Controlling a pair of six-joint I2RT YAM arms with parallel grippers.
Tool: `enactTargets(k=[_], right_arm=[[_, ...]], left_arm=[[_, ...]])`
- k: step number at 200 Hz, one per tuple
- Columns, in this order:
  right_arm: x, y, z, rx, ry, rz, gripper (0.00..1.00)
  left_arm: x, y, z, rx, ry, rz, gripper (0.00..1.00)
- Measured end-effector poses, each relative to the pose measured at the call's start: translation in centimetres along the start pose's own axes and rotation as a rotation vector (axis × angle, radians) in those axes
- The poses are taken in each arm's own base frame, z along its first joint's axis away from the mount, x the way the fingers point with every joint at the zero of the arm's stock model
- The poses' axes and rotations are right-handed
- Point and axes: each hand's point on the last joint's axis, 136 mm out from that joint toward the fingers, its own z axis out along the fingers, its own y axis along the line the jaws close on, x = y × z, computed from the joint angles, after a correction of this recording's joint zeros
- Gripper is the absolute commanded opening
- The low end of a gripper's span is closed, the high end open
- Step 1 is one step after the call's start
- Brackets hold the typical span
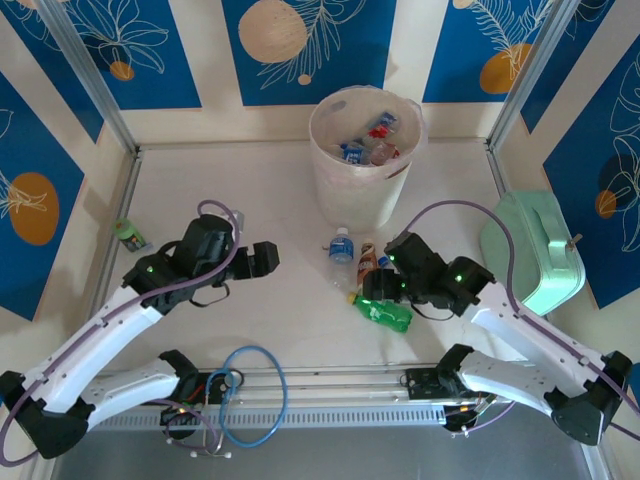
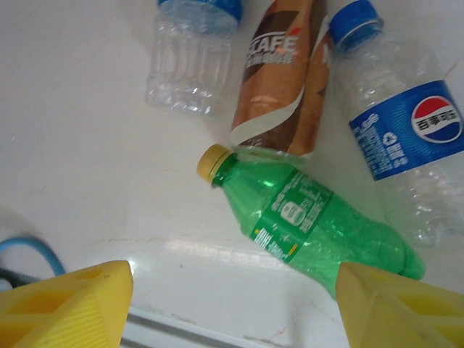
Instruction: Put the plastic bottles in the bin
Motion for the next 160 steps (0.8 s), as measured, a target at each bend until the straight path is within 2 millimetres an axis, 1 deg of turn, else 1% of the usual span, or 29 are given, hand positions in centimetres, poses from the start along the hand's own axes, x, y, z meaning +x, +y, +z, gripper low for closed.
enactTargets(k=[10,19,34,47,68,83,89,108,127,160], right_arm=[[-0.3,-0.1,0.6,0.024,0.007,0.005,0.71],[-0.5,0.1,1.3,0.030,0.013,0.004,0.69],[-0.7,1.4,2.3,0.017,0.009,-0.007,0.65],[-0.8,2.6,3.0,0.013,0.005,-0.028,0.64],[-1.8,4.6,4.1,0.029,-0.027,-0.033,0.66],[-2.5,5.5,5.2,0.039,-0.052,-0.018,0.69],[-2.7,5.6,5.8,0.054,-0.058,-0.009,0.71],[-3.3,5.8,7.6,0.119,-0.065,0.016,0.75],[-3.9,6.2,9.5,0.166,-0.063,0.028,0.75],[-5.2,7.0,11.6,0.239,-0.062,0.054,0.76]], left_arm=[[0.3,0.0,0.8,0.007,0.010,-0.015,0.91],[0.7,0.1,1.4,0.008,0.019,-0.027,0.91],[1.0,0.4,2.2,0.009,0.024,-0.048,0.90],[1.2,0.6,2.6,0.007,0.023,-0.062,0.90],[1.1,0.9,2.9,-0.003,0.011,-0.077,0.90],[1.2,1.1,3.0,-0.007,0.006,-0.085,0.91],[1.3,1.3,3.0,-0.012,0.005,-0.086,0.91],[1.7,1.9,2.9,-0.022,-0.001,-0.090,0.92],[2.0,2.4,2.6,-0.025,-0.008,-0.096,0.92],[1.7,2.6,2.1,-0.022,-0.024,-0.104,0.93]])
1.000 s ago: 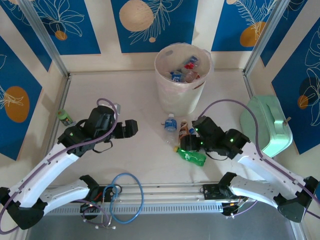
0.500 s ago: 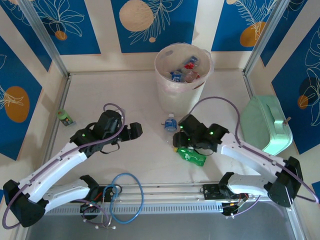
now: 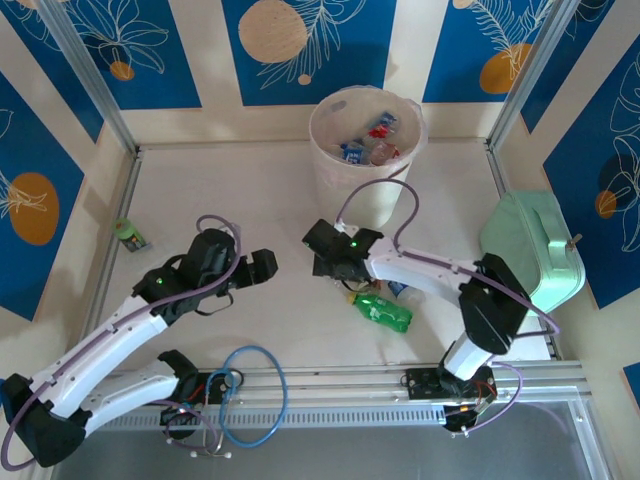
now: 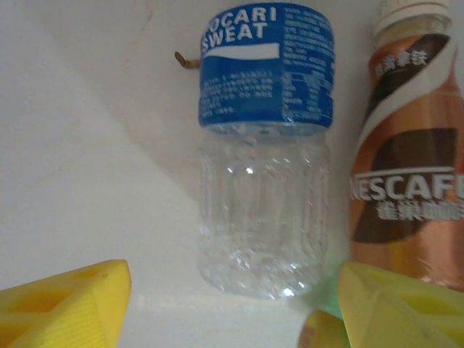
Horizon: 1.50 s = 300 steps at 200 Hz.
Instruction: Put the plastic bottles in the bin
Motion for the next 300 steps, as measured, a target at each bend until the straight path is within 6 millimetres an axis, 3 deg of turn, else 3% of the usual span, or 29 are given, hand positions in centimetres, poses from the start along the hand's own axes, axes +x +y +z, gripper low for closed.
enactTargets(k=[61,117,163,213,234,253,285,300], right_arm=[[0.7,-0.8,3.8,0.120,0.061,0.006,0.72],[0.2,-1.5,5.6,0.171,0.087,0.024,0.69],[-0.1,-1.1,5.8,0.174,0.092,0.020,0.53],[0.5,-1.0,5.2,0.176,0.100,0.003,0.45],[1.4,-0.6,3.5,0.152,0.099,-0.024,0.44],[2.2,0.8,0.5,0.084,0.081,-0.062,0.43],[3.3,3.6,-7.0,-0.101,0.017,-0.137,0.40],[2.8,4.6,-10.4,-0.181,-0.019,-0.161,0.39]], left_arm=[[-0.3,0.5,0.0,-0.012,-0.006,-0.005,0.93],[-0.3,0.4,0.0,-0.005,0.003,0.004,0.93],[-0.1,0.7,0.3,-0.013,0.013,0.004,0.93],[-0.2,0.9,0.3,-0.014,0.013,-0.001,0.93],[-0.3,0.9,0.3,-0.014,0.013,-0.001,0.93],[-0.3,0.9,0.3,-0.015,0.012,-0.002,0.93],[-0.4,1.1,0.3,-0.019,0.007,-0.008,0.93],[-0.5,1.2,0.3,-0.021,0.006,-0.009,0.93]])
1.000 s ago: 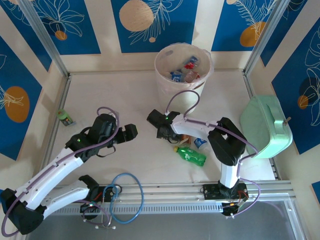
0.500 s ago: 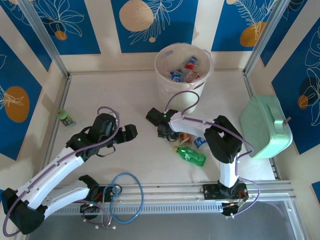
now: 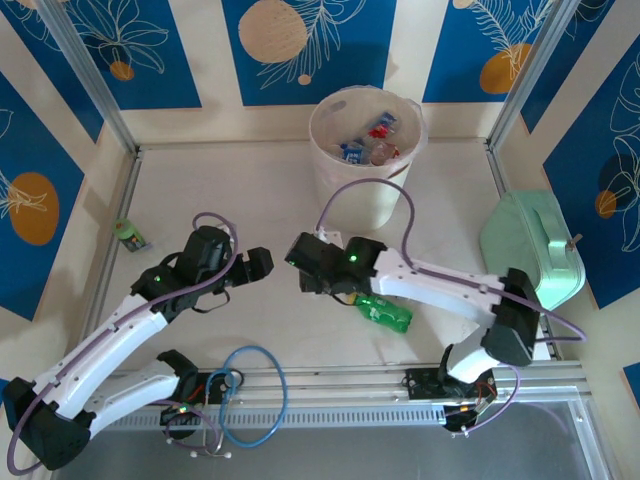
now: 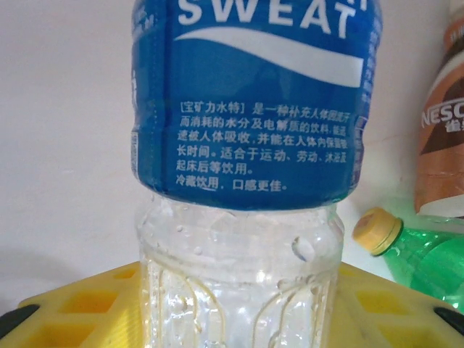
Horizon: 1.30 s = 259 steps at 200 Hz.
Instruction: Put the plastic bottles in the bin
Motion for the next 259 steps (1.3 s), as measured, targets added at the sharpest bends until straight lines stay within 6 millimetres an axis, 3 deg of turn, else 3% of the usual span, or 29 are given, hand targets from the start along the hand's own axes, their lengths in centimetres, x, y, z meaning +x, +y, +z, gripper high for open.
enactTargets(k=[27,54,113,141,198,228,259], right_arm=[[-3.3,1.9,-5.5,-0.137,-0.113,-0.022,0.39],[-7.6,2.1,-9.8,-0.218,-0.229,-0.019,0.39],[-21.4,-4.6,-14.5,-0.237,-0.459,0.183,0.40],[-26.3,-6.1,-13.9,-0.251,-0.497,0.227,0.41],[-32.7,-7.4,-9.3,-0.248,-0.456,0.243,0.64],[-33.0,-8.3,-8.1,-0.218,-0.423,0.226,0.77],[-31.8,-8.4,-9.2,-0.220,-0.418,0.209,0.83]], left_arm=[[-0.1,0.1,0.0,-0.001,-0.003,-0.002,0.92],[-0.1,0.2,-0.1,-0.004,-0.003,0.007,0.92],[0.1,0.4,-0.6,-0.004,-0.003,0.014,0.92],[0.1,0.4,-0.8,-0.002,-0.005,0.014,0.92],[0.3,0.5,-0.8,-0.004,0.001,0.013,0.91],[0.4,0.4,-0.8,-0.001,0.009,0.020,0.91],[0.5,0.5,-0.6,-0.005,0.018,0.020,0.91]])
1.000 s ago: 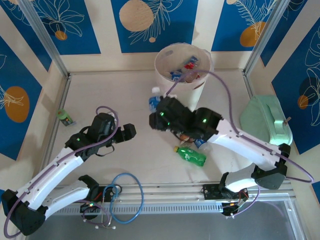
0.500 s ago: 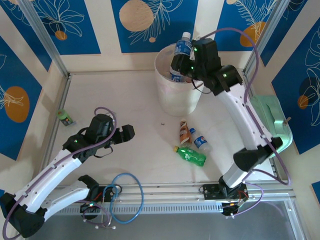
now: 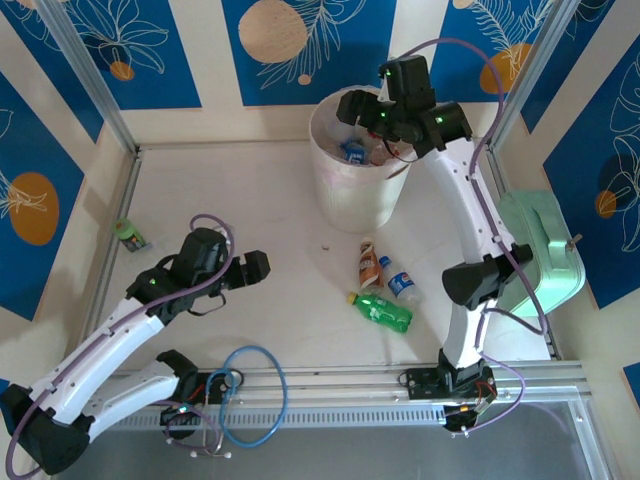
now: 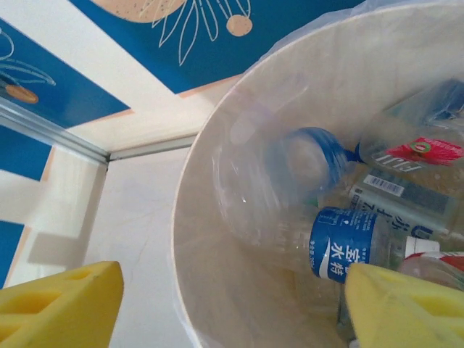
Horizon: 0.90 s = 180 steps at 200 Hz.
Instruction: Put the plastic bottles in the bin
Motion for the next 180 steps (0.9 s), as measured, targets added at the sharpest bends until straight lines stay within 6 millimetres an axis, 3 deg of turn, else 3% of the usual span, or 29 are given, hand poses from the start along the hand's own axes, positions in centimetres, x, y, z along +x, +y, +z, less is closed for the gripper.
enactTargets(k=[33,49,64,104,124,161,180], right_arm=[[0.7,0.4,-3.0,-0.020,-0.017,-0.022,0.81],[2.2,0.4,-4.7,-0.030,-0.016,-0.038,0.80],[4.8,0.6,-6.4,-0.047,0.000,-0.071,0.80],[14.2,0.2,-10.9,-0.094,0.077,-0.186,0.83],[18.7,-2.5,-11.3,-0.057,0.140,-0.200,0.84],[28.2,-9.9,-7.9,0.135,0.368,-0.166,0.84],[31.5,-12.6,-6.9,0.215,0.461,-0.143,0.84]], left_arm=[[0.3,0.0,0.5,-0.004,0.024,-0.001,0.90],[0.3,0.0,0.7,-0.005,0.029,-0.001,0.90],[0.4,-0.1,0.7,-0.003,0.034,0.004,0.90],[0.3,-0.4,1.0,0.007,0.036,0.009,0.89],[0.2,-0.6,1.2,0.016,0.039,0.008,0.89],[0.1,-0.9,1.3,0.029,0.039,0.004,0.89],[0.1,-0.9,1.3,0.031,0.038,-0.003,0.88]])
